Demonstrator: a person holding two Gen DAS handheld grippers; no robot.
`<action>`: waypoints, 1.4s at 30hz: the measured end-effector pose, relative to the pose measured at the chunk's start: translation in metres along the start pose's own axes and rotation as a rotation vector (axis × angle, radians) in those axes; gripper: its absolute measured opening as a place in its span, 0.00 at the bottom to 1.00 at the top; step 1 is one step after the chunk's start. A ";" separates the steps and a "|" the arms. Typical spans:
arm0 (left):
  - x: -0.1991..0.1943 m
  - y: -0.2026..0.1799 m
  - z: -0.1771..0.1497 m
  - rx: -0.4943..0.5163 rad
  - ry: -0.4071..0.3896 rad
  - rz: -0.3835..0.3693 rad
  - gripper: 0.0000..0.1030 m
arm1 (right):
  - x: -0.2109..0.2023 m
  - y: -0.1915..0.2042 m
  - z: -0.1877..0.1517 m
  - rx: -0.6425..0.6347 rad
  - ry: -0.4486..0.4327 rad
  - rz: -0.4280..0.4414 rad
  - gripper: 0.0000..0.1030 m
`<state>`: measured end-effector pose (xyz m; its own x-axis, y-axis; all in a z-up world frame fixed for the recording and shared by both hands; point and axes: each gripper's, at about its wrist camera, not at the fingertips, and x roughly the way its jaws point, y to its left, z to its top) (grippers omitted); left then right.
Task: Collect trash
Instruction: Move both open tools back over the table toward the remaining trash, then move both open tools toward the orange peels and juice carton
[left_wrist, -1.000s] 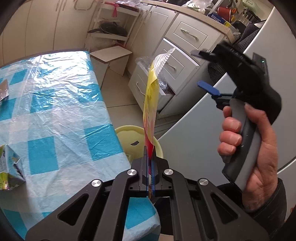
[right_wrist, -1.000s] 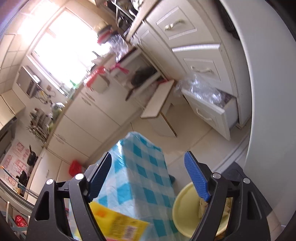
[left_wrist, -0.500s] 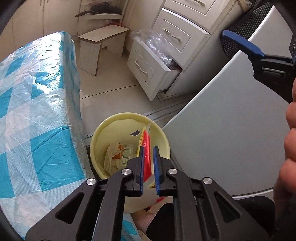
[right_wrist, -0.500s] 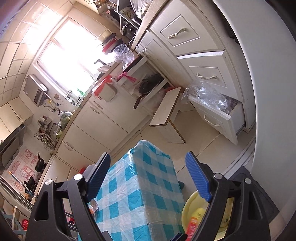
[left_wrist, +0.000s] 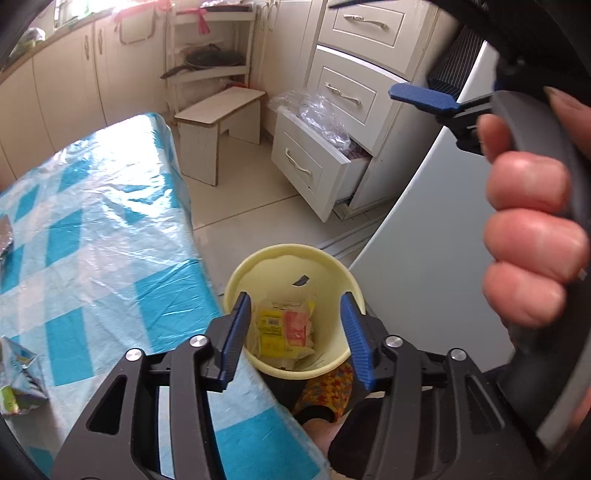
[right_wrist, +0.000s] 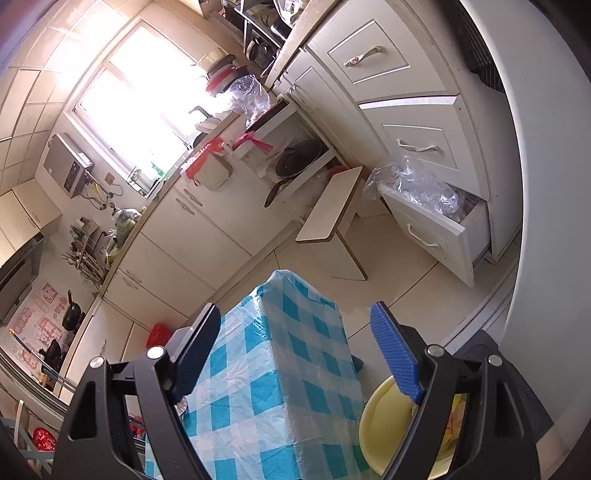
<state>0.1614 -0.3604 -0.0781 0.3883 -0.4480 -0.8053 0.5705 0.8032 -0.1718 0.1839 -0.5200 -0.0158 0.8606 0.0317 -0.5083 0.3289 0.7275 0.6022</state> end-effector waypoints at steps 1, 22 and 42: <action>-0.006 0.003 -0.003 0.002 -0.009 0.012 0.51 | 0.002 0.002 -0.001 -0.005 0.004 -0.003 0.78; -0.155 0.152 -0.120 -0.248 -0.220 0.348 0.73 | 0.050 0.049 -0.045 -0.183 0.158 -0.081 0.81; -0.216 0.246 -0.180 -0.515 -0.298 0.546 0.84 | 0.080 0.091 -0.095 -0.322 0.264 -0.107 0.81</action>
<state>0.0878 0.0050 -0.0491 0.7342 0.0327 -0.6781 -0.1325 0.9865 -0.0960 0.2460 -0.3866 -0.0602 0.6852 0.0884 -0.7230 0.2367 0.9117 0.3358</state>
